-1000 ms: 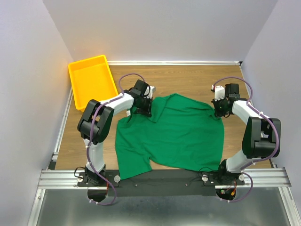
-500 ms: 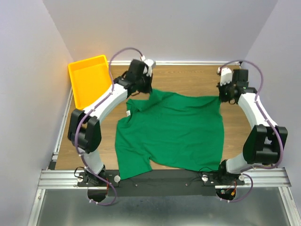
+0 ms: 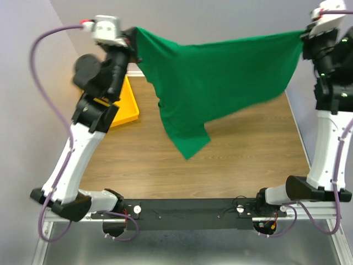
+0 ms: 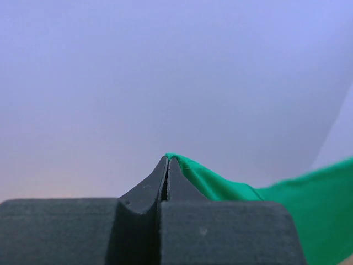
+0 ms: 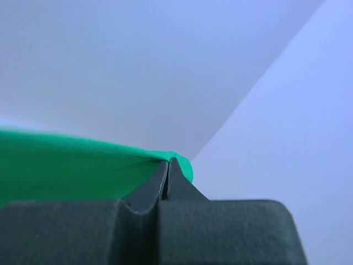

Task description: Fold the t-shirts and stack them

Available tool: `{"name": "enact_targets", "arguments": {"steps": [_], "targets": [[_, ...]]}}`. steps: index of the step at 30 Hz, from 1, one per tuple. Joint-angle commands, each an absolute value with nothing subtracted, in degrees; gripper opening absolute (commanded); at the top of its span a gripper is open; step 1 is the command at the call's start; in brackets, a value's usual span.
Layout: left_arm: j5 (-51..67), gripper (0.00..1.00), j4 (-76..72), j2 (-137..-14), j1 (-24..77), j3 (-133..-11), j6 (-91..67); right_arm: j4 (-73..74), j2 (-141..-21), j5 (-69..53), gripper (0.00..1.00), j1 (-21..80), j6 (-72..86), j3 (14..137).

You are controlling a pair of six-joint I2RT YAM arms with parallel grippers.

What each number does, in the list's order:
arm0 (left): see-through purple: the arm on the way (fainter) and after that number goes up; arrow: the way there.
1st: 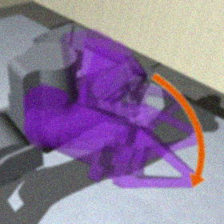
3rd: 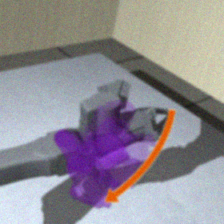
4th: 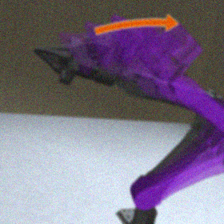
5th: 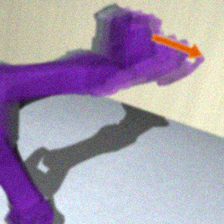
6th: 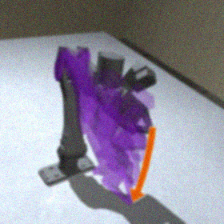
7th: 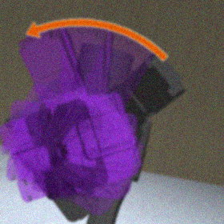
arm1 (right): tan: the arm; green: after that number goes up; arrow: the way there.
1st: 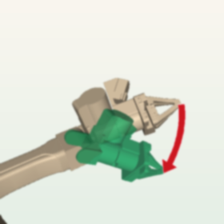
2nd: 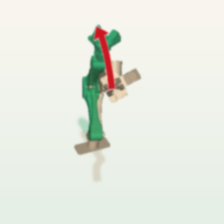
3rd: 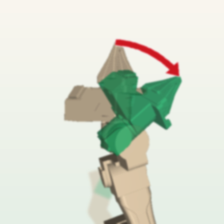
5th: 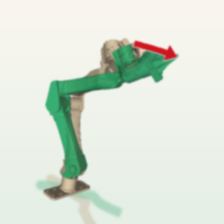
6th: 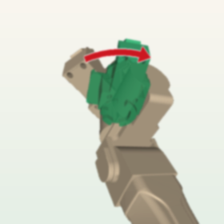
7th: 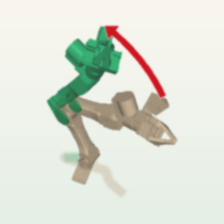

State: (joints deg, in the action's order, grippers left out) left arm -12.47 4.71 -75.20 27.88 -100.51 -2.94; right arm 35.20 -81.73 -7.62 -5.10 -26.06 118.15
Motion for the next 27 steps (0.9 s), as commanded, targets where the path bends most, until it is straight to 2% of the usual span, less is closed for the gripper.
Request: {"name": "enact_targets", "arguments": {"steps": [1, 10, 15, 21, 27], "targets": [[-18.9, 0.00, -8.3, -67.7, 28.2, -102.0, -0.3, 33.0, -80.2, -1.7, 0.01, -5.5, -27.7, 128.2], [-11.0, 0.00, -13.9, -67.8, 28.5, -115.0, -3.4, 25.5, -78.4, 5.0, 0.01, -5.5, -30.4, 144.9], [-8.0, 0.00, -14.6, -70.8, 28.6, -121.9, -4.4, 23.2, -76.8, 5.7, 0.01, -5.5, -32.2, 147.2], [-9.8, 0.00, -13.9, -72.2, 28.5, -117.3, -4.4, 23.3, -71.6, 3.2, 0.01, -5.5, -30.9, 128.2], [-10.6, 0.00, -10.7, -73.3, 28.6, -98.9, -4.4, 21.7, -64.5, -1.8, 0.01, -5.5, -31.1, 102.3]]}}
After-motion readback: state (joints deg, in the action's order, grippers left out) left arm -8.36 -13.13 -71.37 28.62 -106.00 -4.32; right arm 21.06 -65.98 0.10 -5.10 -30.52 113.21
